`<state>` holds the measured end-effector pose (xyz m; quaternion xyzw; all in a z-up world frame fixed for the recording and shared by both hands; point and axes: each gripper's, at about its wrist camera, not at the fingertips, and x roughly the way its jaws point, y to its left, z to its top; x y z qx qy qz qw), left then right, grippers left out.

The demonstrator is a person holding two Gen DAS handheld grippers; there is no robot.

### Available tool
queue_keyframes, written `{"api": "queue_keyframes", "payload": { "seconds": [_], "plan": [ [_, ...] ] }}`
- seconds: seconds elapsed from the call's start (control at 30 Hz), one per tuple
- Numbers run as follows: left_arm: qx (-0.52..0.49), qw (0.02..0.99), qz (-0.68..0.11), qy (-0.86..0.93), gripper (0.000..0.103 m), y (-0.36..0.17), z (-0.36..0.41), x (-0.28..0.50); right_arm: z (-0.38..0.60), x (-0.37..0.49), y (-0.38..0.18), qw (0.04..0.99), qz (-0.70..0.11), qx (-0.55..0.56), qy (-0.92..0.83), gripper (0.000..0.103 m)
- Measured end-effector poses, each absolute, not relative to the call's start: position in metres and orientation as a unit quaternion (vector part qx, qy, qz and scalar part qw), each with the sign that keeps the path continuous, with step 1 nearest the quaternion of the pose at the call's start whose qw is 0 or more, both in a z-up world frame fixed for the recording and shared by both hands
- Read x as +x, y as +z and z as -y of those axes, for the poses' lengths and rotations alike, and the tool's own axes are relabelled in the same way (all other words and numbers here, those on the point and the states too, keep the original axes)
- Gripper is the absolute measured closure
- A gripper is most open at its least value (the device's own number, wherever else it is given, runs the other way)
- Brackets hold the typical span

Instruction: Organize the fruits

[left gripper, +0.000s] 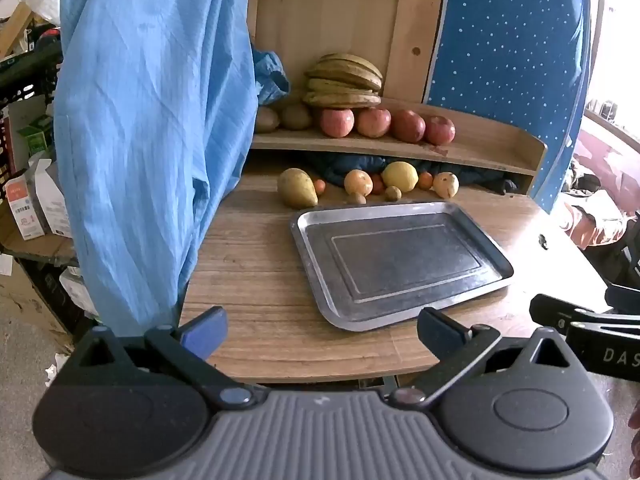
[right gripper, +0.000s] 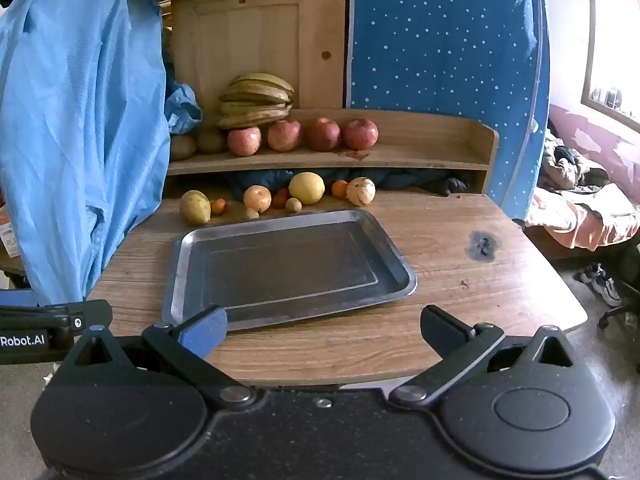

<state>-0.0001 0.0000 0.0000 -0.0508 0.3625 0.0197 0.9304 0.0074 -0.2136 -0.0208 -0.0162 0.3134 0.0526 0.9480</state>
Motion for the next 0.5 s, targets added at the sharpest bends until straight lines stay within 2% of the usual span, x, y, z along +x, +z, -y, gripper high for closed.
{"api": "queue_keyframes", "payload": {
  "seconds": [0.5],
  "plan": [
    [-0.053, 0.930, -0.364, 0.019, 0.000, 0.0000, -0.0001, 0.0000, 0.2149, 0.0093, -0.0214, 0.947, -0.316, -0.016, 0.051, 0.001]
  ]
}}
